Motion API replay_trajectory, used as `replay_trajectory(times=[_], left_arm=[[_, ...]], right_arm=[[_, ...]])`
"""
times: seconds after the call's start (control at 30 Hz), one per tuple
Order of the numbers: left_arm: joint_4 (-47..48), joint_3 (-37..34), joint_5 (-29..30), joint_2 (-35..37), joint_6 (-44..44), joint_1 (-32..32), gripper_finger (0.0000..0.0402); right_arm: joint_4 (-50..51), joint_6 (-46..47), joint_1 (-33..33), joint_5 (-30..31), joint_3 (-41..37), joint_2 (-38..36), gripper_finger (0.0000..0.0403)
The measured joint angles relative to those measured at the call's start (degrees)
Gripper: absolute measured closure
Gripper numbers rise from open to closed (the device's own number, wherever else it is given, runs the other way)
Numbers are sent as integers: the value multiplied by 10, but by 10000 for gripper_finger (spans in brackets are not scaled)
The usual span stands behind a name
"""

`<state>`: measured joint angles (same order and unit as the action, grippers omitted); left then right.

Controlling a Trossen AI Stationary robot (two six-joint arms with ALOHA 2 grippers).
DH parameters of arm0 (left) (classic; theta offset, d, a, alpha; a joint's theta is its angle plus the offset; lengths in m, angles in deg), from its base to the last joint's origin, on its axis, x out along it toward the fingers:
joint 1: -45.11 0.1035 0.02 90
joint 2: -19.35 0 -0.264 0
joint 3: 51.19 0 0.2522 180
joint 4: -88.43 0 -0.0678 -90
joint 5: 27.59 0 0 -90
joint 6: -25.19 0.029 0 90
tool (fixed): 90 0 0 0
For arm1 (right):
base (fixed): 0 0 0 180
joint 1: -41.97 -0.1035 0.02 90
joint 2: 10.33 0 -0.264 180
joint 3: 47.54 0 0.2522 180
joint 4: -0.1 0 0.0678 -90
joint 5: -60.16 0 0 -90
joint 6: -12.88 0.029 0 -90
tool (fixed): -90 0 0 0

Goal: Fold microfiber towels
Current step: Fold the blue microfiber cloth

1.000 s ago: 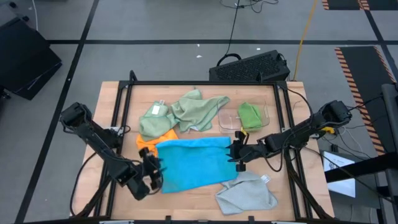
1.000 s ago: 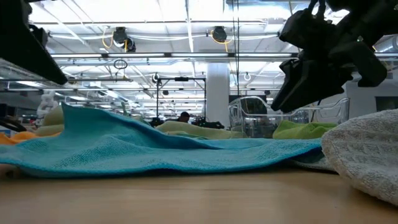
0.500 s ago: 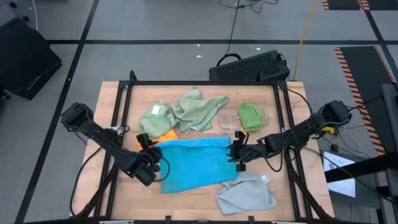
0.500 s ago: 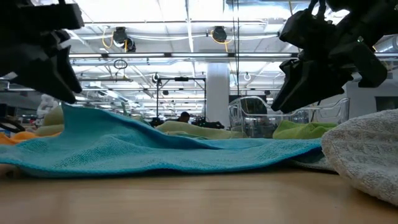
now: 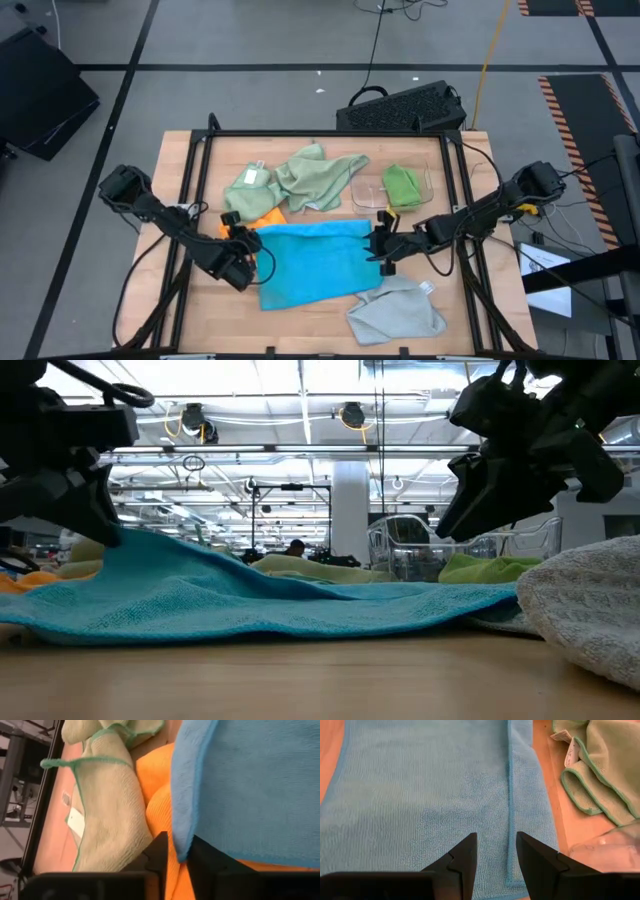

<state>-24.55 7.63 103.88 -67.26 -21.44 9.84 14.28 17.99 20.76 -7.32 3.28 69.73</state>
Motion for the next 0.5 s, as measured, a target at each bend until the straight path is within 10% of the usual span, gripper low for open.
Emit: replay_trajectory(times=[0.5], left_arm=[[-11,0,-25,0,9,7,397]], right_arm=[[21,-129,-2,75,0,77,265]])
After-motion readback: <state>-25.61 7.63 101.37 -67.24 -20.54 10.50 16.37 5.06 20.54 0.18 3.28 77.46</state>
